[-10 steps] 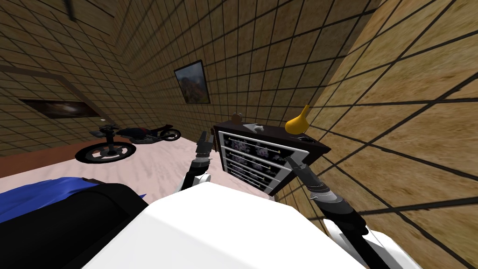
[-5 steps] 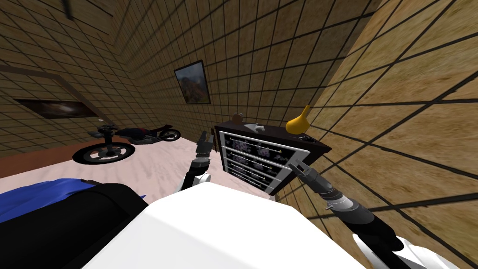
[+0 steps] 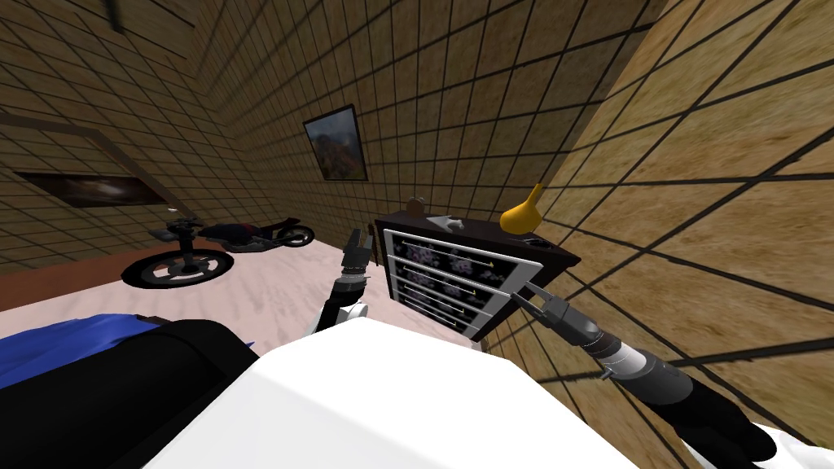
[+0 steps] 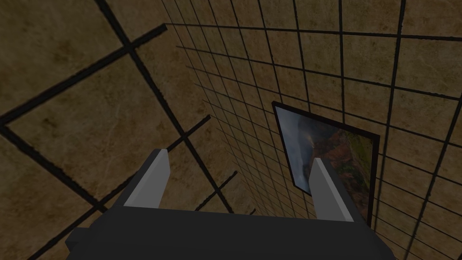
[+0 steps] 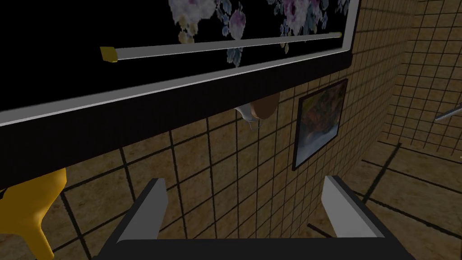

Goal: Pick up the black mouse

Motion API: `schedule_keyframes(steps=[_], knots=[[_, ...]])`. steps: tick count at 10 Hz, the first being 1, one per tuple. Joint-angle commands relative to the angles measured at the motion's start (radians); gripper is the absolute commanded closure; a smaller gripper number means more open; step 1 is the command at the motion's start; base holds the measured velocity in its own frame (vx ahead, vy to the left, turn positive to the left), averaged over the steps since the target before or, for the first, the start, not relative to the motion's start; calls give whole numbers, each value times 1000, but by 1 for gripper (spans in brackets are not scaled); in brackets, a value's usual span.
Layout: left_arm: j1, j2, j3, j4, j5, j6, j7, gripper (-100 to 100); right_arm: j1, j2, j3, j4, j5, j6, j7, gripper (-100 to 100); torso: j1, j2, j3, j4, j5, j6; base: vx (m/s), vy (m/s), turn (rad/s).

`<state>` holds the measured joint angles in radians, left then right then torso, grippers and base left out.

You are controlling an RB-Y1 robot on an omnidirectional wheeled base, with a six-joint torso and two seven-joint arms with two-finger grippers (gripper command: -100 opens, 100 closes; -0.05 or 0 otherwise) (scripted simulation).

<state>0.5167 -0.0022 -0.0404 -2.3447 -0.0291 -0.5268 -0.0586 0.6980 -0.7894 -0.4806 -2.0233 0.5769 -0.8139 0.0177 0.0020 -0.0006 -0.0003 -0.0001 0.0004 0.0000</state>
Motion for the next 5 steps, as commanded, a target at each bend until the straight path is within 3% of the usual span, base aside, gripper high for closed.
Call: schedule_keyframes(steps=[1, 2, 3, 4, 5], knots=[[0, 0, 0, 0, 0, 0, 0, 0, 12, -50, -37, 17, 22, -20, -6, -100, 0, 0, 0, 0, 0, 0, 10, 27, -13], [0, 0, 0, 0, 0, 0, 0, 0, 12, -60, -37, 17, 22, -20, -6, -100, 0, 0, 0, 0, 0, 0, 7, 9, 2], [0, 0, 0, 0, 0, 0, 0, 0, 38, -100, -84, 56, 66, -55, -15, -100, -1, 0, 0, 0, 0, 0, 16, 17, -9], [0, 0, 0, 0, 0, 0, 0, 0, 38, -128, -93, 56, 66, -55, -15, -100, -1, -1, 0, 0, 0, 0, 18, 22, -11], [0, 0, 0, 0, 0, 0, 0, 0, 64, -159, -129, 96, 111, -91, -25, -100, -1, -1, 0, 0, 0, 0, 26, 30, -10]])
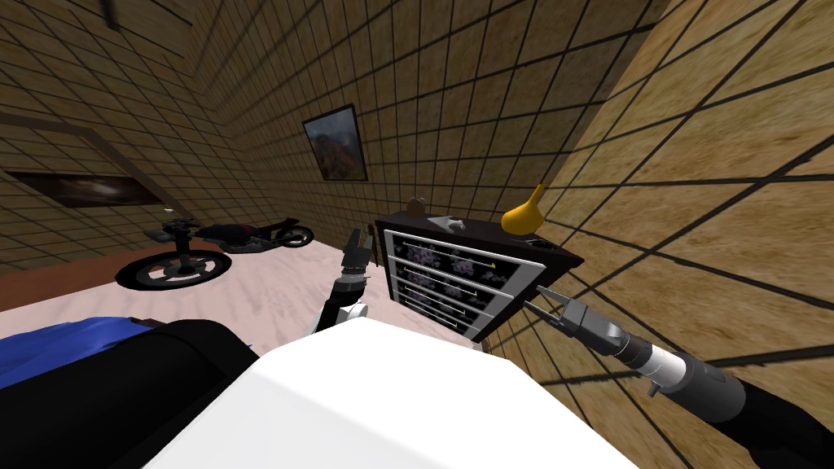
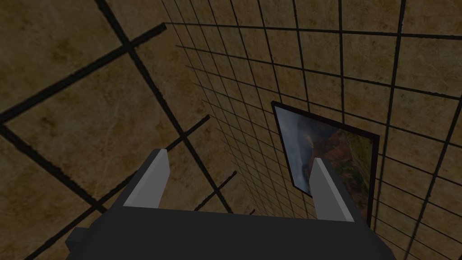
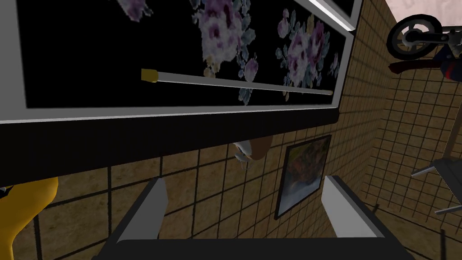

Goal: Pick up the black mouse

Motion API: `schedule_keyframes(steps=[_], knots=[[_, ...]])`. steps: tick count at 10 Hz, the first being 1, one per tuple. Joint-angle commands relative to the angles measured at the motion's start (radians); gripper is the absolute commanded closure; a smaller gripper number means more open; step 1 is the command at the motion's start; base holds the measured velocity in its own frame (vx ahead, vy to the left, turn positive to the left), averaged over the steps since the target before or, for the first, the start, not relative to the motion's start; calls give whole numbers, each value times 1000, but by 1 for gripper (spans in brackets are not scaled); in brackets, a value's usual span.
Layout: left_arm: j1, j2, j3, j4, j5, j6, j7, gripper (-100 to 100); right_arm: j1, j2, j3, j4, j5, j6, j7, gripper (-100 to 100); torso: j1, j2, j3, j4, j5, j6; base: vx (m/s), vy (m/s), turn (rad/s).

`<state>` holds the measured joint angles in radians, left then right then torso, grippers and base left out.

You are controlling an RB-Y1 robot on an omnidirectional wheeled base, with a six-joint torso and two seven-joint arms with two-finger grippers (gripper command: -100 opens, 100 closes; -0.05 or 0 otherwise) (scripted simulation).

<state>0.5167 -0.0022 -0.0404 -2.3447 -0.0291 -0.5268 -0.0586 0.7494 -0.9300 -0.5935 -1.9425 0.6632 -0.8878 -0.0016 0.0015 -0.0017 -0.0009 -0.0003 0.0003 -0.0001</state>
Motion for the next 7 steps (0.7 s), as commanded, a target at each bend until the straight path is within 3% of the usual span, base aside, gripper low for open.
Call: schedule_keyframes(steps=[1, 2, 3, 5, 6, 7], knots=[[0, 0, 0, 0, 0, 0, 0, 0, 12, -50, -36, 15, 25, -17, -6, -100, 0, 0, 0, 0, 0, 0, 26, 29, -13], [0, 0, 0, 0, 0, 0, 0, 0, 12, -65, -36, 15, 25, -17, -6, -100, 0, 0, 0, 0, 0, 0, 13, 13, 0], [0, 0, 0, 0, 0, 0, 0, 0, 40, -103, -84, 56, 70, -54, -16, -100, 0, 0, 0, 0, 0, 0, 30, 20, -8], [0, 0, 0, 0, 0, 0, 0, 0, 40, -139, -94, 56, 70, -54, -16, -100, 0, 0, 0, 0, 0, 0, 18, 12, -6], [0, 0, 0, 0, 0, 0, 0, 0, 68, -176, -143, 98, 116, -92, -27, -100, -1, 0, 0, 0, 0, 0, 26, 17, -10], [0, 0, 0, 0, 0, 0, 0, 0, 68, -209, -152, 98, 116, -92, -27, -100, 0, 0, 0, 0, 0, 0, 30, 18, -14]])
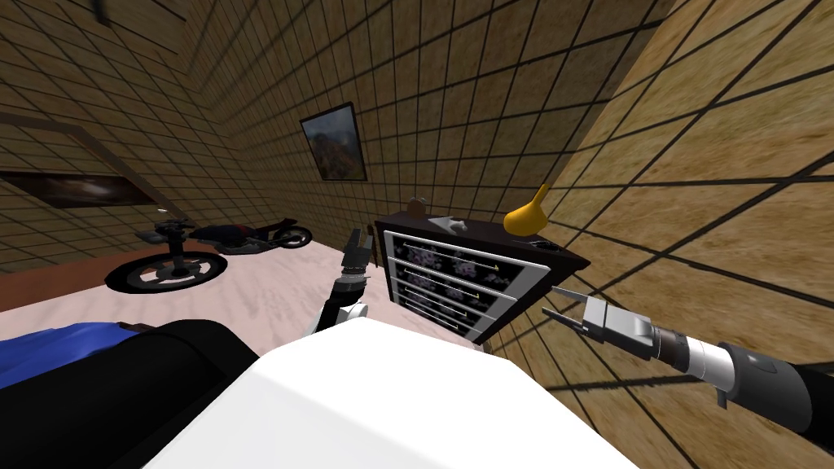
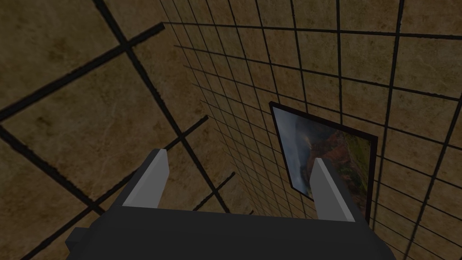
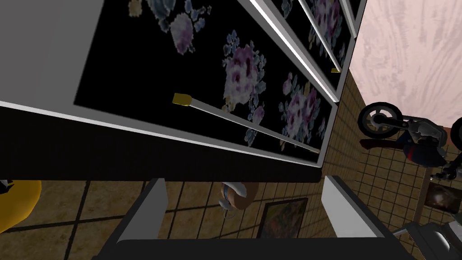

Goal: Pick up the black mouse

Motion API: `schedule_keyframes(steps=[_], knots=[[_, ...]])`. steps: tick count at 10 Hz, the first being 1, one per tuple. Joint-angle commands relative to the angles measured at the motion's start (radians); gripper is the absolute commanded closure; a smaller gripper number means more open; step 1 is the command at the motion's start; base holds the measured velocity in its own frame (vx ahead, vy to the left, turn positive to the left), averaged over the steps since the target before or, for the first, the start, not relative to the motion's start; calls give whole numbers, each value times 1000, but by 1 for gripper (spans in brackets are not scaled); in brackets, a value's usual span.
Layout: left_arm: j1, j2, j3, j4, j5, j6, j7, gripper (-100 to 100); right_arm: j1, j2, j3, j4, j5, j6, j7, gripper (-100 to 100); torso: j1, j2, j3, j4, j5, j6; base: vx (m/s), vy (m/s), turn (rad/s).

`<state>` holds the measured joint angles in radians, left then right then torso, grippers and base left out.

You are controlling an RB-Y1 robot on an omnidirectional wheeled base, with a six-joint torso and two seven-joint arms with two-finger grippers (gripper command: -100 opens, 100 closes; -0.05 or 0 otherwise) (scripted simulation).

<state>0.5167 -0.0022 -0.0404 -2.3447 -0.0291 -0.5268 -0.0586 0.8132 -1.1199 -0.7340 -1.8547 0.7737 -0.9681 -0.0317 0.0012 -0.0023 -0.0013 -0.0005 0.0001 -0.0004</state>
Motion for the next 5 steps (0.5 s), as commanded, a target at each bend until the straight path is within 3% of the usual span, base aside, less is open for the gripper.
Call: schedule_keyframes(steps=[1, 3, 4, 5], knots=[[0, 0, 0, 0, 0, 0, 0, 0, 32, -50, -50, 50, 50, -49, -8, -100, 0, 0, 0, 0, 0, 0, 44, 15, -15], [0, 0, 0, 0, 0, 0, 0, 0, 32, -97, -71, 52, 51, -49, -8, -100, 0, -1, 0, 0, 0, 0, 27, 12, -3], [0, 0, 0, 0, 0, 0, 0, 0, 60, -135, -117, 95, 96, -87, -20, -100, 0, 0, 0, 0, 0, 0, 29, 12, -12], [0, 0, 0, 0, 0, 0, 0, 0, 60, -160, -130, 95, 96, -87, -20, -100, 0, 0, 0, 0, 0, 0, 32, 12, -17]])
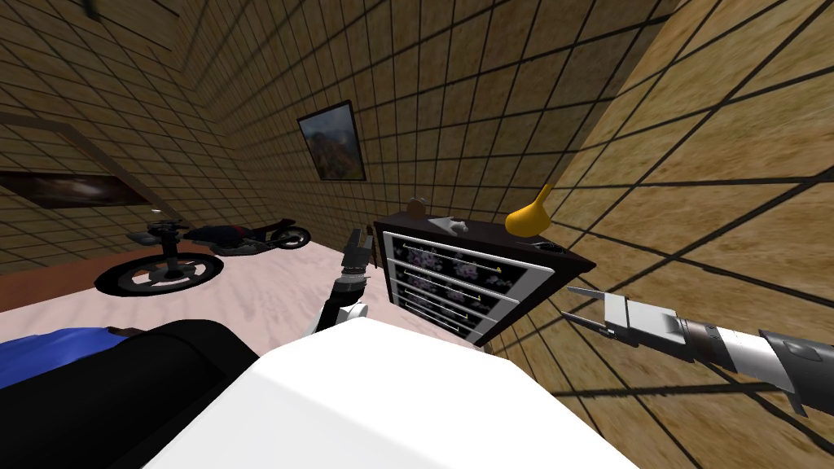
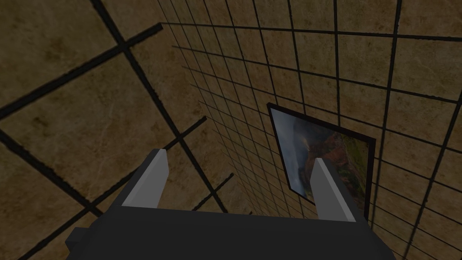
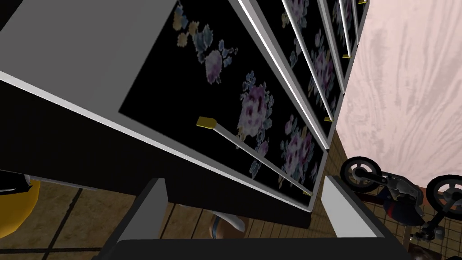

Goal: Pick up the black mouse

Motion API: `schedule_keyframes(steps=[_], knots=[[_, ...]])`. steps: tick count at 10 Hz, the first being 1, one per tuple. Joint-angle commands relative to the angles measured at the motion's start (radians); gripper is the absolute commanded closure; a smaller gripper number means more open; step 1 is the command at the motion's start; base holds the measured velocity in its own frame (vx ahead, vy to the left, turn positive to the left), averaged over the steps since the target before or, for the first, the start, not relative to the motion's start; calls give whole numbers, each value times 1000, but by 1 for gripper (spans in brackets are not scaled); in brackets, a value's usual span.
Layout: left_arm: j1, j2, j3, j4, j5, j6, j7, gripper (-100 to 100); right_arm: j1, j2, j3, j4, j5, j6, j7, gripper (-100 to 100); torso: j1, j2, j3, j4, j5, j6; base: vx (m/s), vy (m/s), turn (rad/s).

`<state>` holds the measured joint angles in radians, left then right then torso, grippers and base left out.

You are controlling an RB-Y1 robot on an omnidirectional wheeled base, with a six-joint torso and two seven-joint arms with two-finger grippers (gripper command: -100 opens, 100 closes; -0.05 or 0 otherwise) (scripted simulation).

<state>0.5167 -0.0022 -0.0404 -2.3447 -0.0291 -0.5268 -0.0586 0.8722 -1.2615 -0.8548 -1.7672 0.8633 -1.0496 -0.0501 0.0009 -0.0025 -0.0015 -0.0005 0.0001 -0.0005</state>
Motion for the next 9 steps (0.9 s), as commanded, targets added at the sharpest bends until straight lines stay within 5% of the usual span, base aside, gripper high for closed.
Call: schedule_keyframes(steps=[1, 4, 6, 7, 9], knots=[[0, 0, 0, 0, 0, 0, 0, 0, 1, -29, -9, 7, 7, -5, -1, -100, 0, 0, 0, 0, 0, 0, 17, 8, 1], [0, 0, 0, 0, 0, 0, 0, 0, 58, -125, -101, 89, 95, -80, -24, -100, 0, 0, 0, 0, 0, 0, 42, 12, -17], [0, 0, 0, 0, 0, 0, 0, 0, 58, -173, -126, 92, 95, -80, -24, -100, 0, -1, -1, 0, 0, 0, 33, 10, -4], [0, 0, 0, 0, 0, 0, 0, 0, 87, -206, -174, 133, 137, -116, -36, -100, 0, 0, 0, 0, 0, 0, 36, 6, -18], [0, 0, 0, 0, 0, 0, 0, 0, 87, -243, -183, 133, 137, -116, -36, -100, 0, -1, 0, 0, 0, 0, 32, 5, -7]])
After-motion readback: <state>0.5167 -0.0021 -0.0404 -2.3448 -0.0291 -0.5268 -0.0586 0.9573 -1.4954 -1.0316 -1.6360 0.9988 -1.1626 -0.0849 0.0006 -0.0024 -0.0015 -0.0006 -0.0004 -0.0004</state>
